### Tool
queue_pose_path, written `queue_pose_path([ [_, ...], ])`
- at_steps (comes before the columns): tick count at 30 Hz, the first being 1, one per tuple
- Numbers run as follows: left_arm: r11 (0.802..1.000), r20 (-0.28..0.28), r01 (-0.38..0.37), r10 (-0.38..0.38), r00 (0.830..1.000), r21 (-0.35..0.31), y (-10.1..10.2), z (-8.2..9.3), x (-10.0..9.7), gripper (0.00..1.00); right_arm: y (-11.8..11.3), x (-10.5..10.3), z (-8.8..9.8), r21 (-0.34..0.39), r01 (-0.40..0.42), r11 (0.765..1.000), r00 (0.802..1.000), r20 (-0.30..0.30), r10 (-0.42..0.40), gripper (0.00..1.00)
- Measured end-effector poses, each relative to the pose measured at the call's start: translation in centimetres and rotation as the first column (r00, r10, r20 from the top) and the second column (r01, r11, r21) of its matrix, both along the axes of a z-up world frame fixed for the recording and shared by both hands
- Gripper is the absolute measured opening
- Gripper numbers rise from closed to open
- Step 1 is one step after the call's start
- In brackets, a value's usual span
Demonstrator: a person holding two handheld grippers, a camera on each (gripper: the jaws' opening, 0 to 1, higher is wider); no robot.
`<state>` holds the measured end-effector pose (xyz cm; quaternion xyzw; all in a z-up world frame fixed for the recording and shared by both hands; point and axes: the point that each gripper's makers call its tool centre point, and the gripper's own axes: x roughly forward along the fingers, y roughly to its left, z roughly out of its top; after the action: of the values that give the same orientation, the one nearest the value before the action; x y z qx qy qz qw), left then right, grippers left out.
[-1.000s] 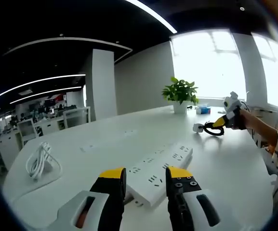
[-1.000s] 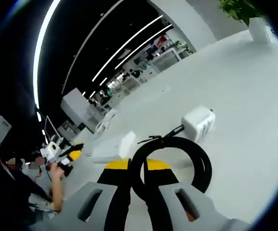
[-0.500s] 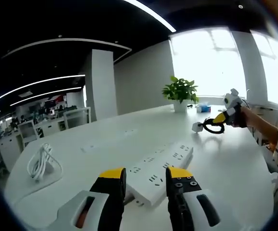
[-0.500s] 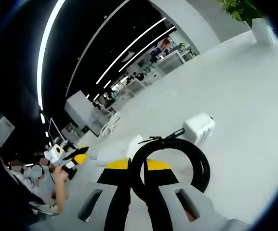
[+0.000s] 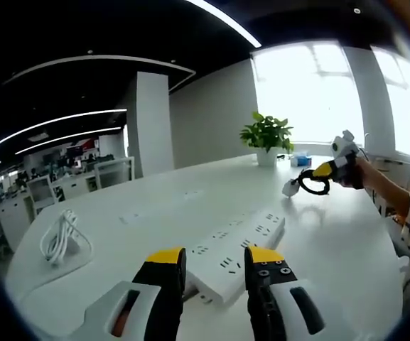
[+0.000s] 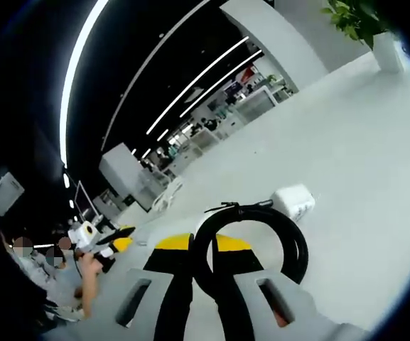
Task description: Straighten the power strip on the desk, plug the charger into it
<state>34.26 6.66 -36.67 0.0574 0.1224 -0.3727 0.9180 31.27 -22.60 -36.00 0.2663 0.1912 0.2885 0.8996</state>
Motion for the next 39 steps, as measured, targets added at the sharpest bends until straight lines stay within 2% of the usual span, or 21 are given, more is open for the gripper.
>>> queue_pose_path([
  [15,1.000,-0.007,0.000,0.000,1.000,0.006,0.0,-0.3,-0.1,0.33,0.4,-0.1,0.6,0.041,0.005,0.999,1.000,0.020,-0.006,0.09],
  [29,1.000,-0.013,-0.002,0.002,1.000,0.009,0.0,-0.4,-0.2,0.33,-1.4,0.9,1.6,0.049,0.014,0.999,0.999,0.032,-0.016,0.09],
  [34,1.000,-0.023,-0.006,0.007,1.000,0.016,0.1,-0.6,-0.1,0.33,-1.1,0.9,1.9,0.094,-0.004,0.996,1.000,0.029,0.002,0.09],
  [39,1.000,-0.023,-0.006,0.007,1.000,0.011,0.1,-0.6,-0.1,0.33,-0.8,0.9,2.0,0.094,-0.011,0.995,1.000,0.030,0.008,0.09],
])
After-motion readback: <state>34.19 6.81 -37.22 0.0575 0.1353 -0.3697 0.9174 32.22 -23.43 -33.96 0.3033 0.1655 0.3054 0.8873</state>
